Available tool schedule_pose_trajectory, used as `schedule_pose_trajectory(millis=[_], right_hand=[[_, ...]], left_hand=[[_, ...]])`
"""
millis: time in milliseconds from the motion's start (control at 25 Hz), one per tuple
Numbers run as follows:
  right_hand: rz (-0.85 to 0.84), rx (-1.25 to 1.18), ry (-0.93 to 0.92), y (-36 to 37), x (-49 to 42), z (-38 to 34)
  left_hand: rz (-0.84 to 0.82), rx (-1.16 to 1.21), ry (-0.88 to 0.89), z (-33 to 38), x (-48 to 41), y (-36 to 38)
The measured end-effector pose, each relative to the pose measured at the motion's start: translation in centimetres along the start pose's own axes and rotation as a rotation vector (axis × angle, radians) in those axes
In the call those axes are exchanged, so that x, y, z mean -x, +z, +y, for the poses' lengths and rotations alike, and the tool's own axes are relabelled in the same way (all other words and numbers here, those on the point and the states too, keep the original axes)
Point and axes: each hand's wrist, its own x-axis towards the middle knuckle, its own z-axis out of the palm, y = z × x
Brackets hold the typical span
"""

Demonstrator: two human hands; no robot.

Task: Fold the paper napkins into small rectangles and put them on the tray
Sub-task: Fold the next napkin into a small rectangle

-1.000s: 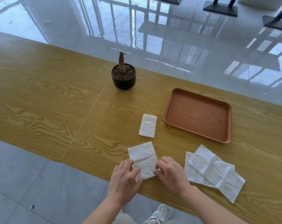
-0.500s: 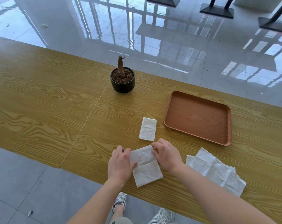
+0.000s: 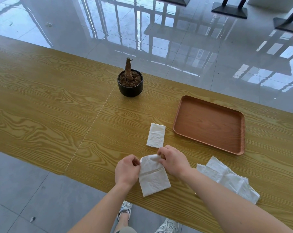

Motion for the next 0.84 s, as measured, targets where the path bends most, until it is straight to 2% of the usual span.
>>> schedule_pose_trajectory(millis=[240, 520, 680, 840], right_hand=[[0.041, -0.051, -0.026, -0.4, 0.4, -0.4], [0.081, -0.473, 0.086, -0.9, 1.9, -0.5], [0.095, -0.345, 0.04, -1.5, 3.3, 0.0], [0.058, -0.273, -0.013, -1.3, 5.8, 0.6]], left_hand=[[-0.027, 0.052, 0.056, -0.8, 0.4, 0.3], [0.031, 0.152, 0.099, -1.1, 1.7, 0.3], [0.08, 0.184, 0.192, -1.5, 3.6, 0.3], [0.091, 0.086, 0.328, -2.6, 5.7, 0.6]])
